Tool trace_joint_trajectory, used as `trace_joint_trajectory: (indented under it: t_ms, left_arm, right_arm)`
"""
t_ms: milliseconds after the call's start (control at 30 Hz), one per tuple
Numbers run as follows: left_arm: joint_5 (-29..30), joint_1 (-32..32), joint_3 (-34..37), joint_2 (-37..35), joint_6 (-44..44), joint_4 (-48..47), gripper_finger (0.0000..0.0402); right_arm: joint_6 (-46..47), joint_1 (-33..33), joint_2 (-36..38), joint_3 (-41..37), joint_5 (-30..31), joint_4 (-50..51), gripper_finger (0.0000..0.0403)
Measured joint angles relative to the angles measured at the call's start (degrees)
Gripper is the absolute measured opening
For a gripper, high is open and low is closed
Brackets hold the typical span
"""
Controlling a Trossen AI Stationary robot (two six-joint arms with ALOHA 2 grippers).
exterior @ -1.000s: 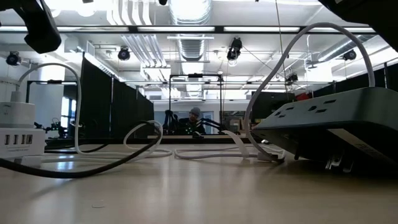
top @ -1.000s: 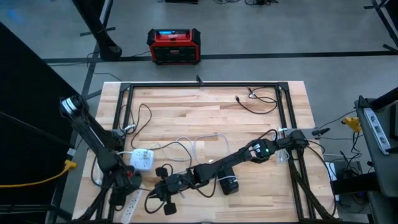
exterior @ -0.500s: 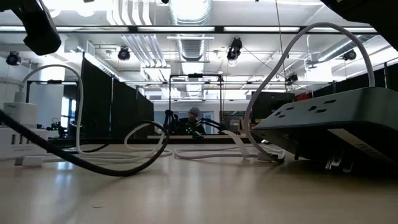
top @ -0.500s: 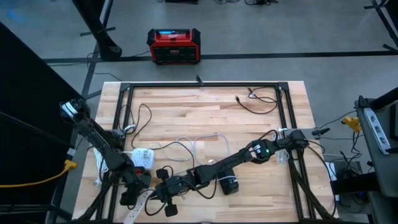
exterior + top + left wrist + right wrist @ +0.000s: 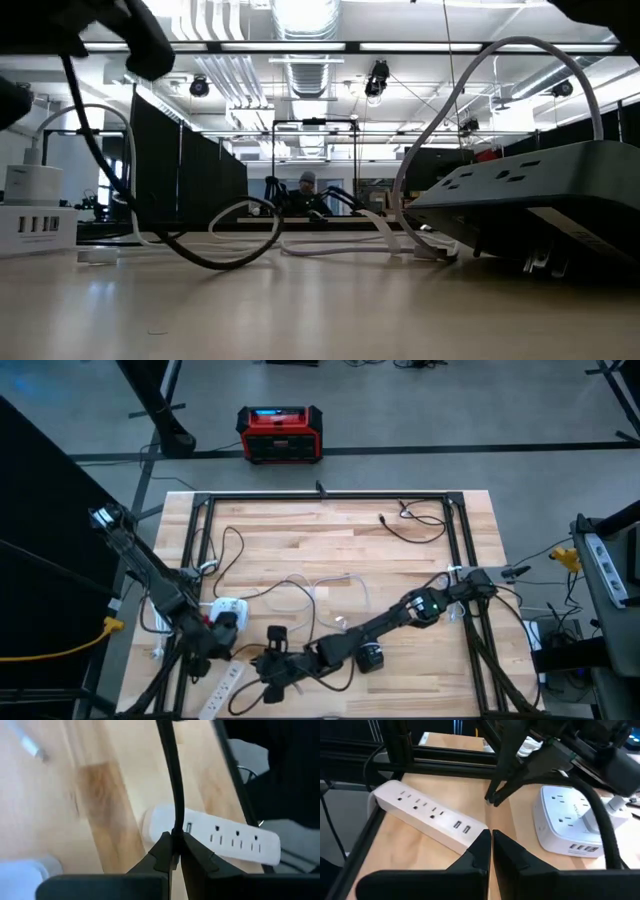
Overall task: Insert USB
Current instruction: Insert the middle left black charger cable into the bottom white outlet extension
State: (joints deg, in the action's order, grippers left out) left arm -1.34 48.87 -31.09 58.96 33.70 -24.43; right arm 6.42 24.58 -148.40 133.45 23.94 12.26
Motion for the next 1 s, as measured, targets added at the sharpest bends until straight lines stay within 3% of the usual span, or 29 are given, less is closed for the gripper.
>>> trace_joint_trajectory:
  t_ms: [133, 300, 467, 633, 833, 1000]
  left_arm:
    - [-0.19, 0.04, 0.43, -0.02, -10.89, 3.32, 0.001]
    - [-5.87, 0.04, 4.2, -0.71, -19.48, 12.26, 0.001]
    - [-7.61, 0.08, 10.2, -4.4, -20.6, 20.6, 0.001]
    - [-7.1, 0.08, 17.96, -9.77, -20.02, 35.77, 0.001]
    - [-2.56, 0.1, 25.47, -11.92, -19.31, 50.53, 0.001]
    - [-0.33, 0.1, 26.77, -10.19, -19.62, 51.75, 0.001]
  right_arm:
    - [0.04, 0.26, 0.19, 0.0, 0.1, -0.03, 0.0001]
    - [1.11, 0.15, 1.05, 0.0, 0.17, -0.17, 0.0002]
    - [1.42, -0.08, 1.12, 0.04, 0.17, -0.43, 0.0002]
    - [3.28, -0.78, 1.12, 0.04, 0.15, -0.56, 0.0002]
    - [3.65, -1.36, 1.12, 0.04, 0.26, -1.3, 0.0002]
    - [3.54, -1.93, 1.12, 0.04, 0.17, -3.43, 0.0002]
